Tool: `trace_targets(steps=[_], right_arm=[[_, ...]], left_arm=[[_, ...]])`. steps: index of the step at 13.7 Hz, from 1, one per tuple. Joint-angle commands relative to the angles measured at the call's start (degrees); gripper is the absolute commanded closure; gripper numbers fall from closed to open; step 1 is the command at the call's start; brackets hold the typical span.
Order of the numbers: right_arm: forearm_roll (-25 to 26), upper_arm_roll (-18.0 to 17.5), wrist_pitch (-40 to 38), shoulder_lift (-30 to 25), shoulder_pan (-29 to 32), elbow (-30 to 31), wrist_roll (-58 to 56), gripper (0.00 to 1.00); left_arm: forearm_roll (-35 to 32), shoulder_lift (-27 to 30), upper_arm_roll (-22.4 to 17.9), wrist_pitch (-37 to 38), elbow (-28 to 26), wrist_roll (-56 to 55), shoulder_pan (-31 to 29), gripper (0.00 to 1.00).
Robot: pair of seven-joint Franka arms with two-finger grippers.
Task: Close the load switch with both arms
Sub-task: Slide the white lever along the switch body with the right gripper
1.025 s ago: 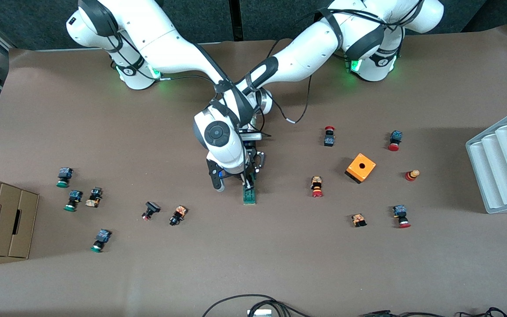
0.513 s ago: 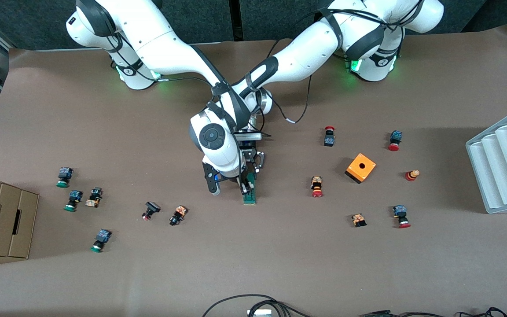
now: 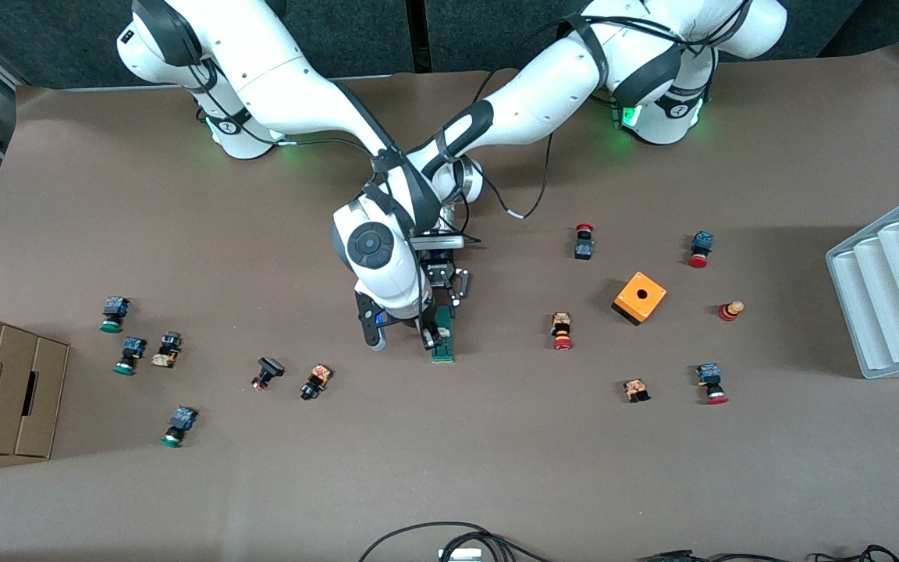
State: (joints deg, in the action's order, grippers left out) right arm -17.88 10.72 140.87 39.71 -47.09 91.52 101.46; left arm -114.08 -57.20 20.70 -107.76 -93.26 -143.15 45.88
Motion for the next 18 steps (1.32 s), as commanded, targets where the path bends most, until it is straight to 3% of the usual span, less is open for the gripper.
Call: trace_targets(steps=[1,18], right_arm=[[-1.45,0.00,0.11,2.03,0.59,-2.74,-0.73,0.76],[-2.24,0.00,0.20,8.36,1.21,-9.69,0.58,0.76]], left_arm=[[0.87,0.68,0.13,0.70,-0.08,0.95,0.35,0.41],[0.87,0.42,0.13,0.97,-0.17,1.03,0.43,0.41]])
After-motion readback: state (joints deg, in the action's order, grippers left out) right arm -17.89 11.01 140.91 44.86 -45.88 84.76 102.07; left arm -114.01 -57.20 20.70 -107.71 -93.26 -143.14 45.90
